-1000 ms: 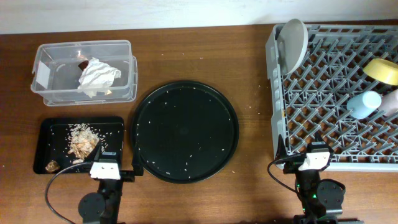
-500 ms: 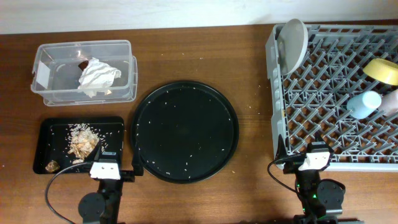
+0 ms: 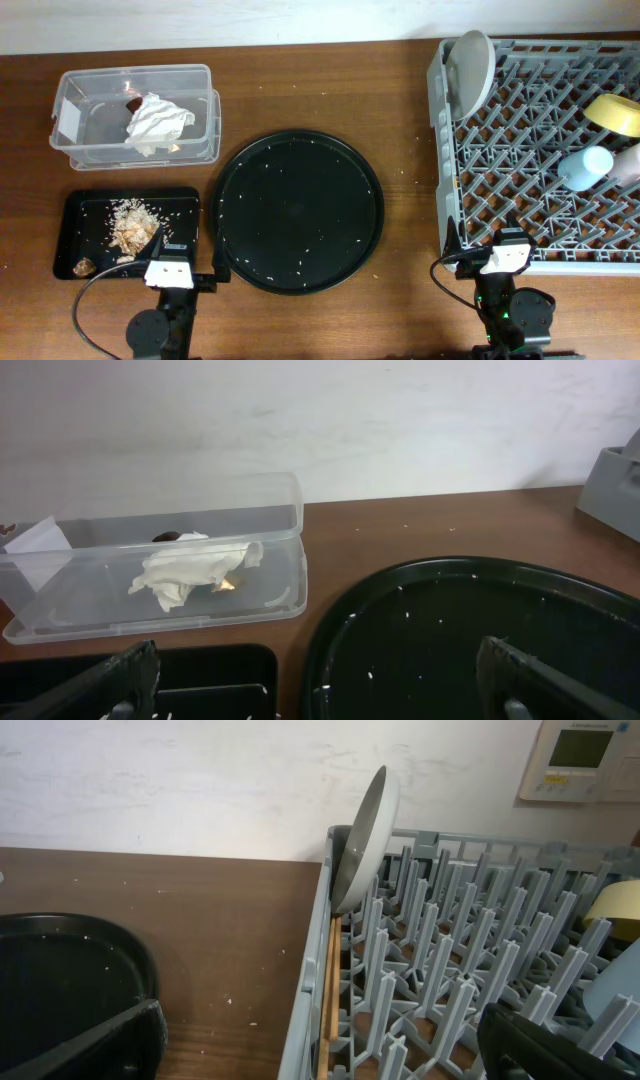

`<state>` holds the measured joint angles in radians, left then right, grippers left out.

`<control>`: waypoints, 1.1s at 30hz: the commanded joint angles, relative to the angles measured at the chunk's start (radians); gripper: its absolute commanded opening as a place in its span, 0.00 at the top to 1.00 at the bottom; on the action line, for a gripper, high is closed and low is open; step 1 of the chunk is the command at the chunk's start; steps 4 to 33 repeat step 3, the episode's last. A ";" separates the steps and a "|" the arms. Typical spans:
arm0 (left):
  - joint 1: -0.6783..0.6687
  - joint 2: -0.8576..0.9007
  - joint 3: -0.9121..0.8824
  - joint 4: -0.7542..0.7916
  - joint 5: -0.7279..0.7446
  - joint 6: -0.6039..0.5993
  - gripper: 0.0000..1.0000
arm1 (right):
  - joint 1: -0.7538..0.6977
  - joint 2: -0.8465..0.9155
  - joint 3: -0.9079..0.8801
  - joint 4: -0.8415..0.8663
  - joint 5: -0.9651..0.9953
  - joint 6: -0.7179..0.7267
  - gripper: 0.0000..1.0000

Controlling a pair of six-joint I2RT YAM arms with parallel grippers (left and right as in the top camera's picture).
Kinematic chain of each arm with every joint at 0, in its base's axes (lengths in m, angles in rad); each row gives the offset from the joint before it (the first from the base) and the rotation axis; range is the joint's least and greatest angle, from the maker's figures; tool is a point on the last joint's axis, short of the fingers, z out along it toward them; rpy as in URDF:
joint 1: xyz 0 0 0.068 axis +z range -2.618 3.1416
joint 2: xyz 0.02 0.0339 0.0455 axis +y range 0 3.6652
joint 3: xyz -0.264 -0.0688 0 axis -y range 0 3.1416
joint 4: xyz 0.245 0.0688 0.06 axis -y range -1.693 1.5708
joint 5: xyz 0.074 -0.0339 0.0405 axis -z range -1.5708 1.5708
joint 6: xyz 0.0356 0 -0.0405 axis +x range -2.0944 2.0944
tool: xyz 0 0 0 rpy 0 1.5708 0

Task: Sort waste into correct bins and load items into the dishwasher rack

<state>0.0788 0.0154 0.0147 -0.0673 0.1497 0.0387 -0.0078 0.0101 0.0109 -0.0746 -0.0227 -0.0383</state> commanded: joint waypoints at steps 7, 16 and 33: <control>-0.002 -0.010 -0.006 -0.002 -0.004 0.019 0.01 | -0.006 -0.006 -0.005 -0.005 0.005 -0.007 0.02; -0.002 -0.010 -0.006 -0.002 -0.004 0.019 0.01 | -0.006 -0.006 -0.005 -0.005 0.005 -0.007 0.02; -0.002 -0.010 -0.006 -0.002 -0.004 0.019 0.01 | -0.006 -0.006 -0.005 -0.005 0.005 -0.007 0.02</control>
